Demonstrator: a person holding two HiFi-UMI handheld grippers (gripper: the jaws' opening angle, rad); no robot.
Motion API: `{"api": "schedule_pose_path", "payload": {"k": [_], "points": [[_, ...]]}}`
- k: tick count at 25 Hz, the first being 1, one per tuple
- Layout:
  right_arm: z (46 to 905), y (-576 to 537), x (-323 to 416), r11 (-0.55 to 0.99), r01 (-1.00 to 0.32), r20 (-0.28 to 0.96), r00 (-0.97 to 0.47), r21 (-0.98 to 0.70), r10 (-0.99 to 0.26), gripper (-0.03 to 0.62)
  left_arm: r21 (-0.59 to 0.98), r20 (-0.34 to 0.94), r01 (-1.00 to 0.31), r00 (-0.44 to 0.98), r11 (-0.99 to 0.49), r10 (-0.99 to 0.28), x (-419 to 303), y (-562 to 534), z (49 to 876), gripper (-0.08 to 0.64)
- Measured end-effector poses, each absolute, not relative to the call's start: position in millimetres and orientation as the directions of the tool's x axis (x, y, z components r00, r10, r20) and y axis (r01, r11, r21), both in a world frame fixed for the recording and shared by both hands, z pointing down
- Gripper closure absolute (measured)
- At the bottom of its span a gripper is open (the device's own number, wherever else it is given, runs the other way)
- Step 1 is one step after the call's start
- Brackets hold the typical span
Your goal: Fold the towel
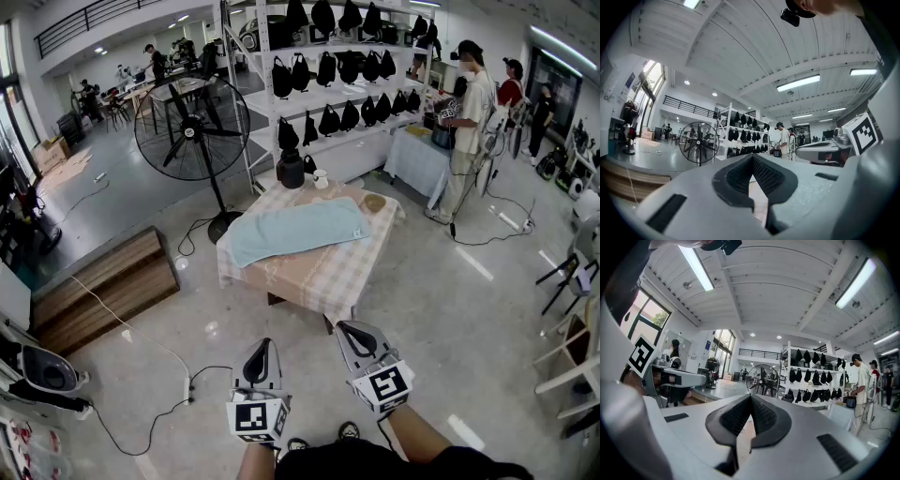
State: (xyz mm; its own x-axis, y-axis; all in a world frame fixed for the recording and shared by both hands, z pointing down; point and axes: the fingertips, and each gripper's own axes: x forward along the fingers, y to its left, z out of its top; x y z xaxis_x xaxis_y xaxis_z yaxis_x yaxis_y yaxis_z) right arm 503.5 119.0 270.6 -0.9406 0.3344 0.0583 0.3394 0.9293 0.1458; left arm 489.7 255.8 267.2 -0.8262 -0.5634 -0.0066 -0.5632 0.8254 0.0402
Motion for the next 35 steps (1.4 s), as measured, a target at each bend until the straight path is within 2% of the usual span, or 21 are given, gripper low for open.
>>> {"api": "schedule_pose_path", "payload": {"k": [8,9,10,11,13,15,18,27,35], "points": [[278.3,157.9,504.2,0.930,0.350,0.087,-0.936,0.115,0.342,0.592,0.091,0.049,-0.569,-0.817,0.817,-0.574,493.7,292.2,287.8,0.555],[280.1,162.2,503.2,0.928,0.355,0.091,-0.934,0.114,0.346,0.592,0.101,0.058,-0.567,-0.817,0.817,-0.574,492.9,296.8,292.7,0.545],[281.3,166.2,502.4,0.925,0.360,0.094,-0.932,0.118,0.351,0.579,0.111,0.066,-0.568,-0.814,0.815,-0.577,492.3,300.9,297.0,0.458],[282.7,169.7,501.9,0.923,0.365,0.098,-0.930,0.120,0.354,0.557,0.122,0.071,-0.571,-0.811,0.812,-0.581,491.9,304.8,300.6,0.388],[286.9,175.7,499.5,0.922,0.369,0.116,-0.927,0.117,0.356,0.459,0.141,0.076,-0.581,-0.801,0.802,-0.594,490.9,313.0,305.5,0.356],[291.7,181.4,496.3,0.923,0.369,0.134,-0.925,0.107,0.354,0.402,0.152,0.077,-0.592,-0.791,0.791,-0.607,490.0,321.8,308.5,0.339],[300.4,192.5,492.1,0.923,0.372,0.155,-0.922,0.093,0.356,0.376,0.161,0.089,-0.594,-0.786,0.788,-0.611,487.1,337.7,315.0,0.330],[314.7,201.7,440.8,0.919,0.380,0.194,-0.914,0.106,0.355,0.376,0.174,0.102,-0.577,-0.796,0.798,-0.597,434.8,358.0,329.0,0.330],[323.1,170.3,318.8,0.919,0.386,0.174,-0.914,0.087,0.367,0.362,0.140,0.105,-0.580,-0.797,0.802,-0.595,307.4,332.8,328.9,0.330]]}}
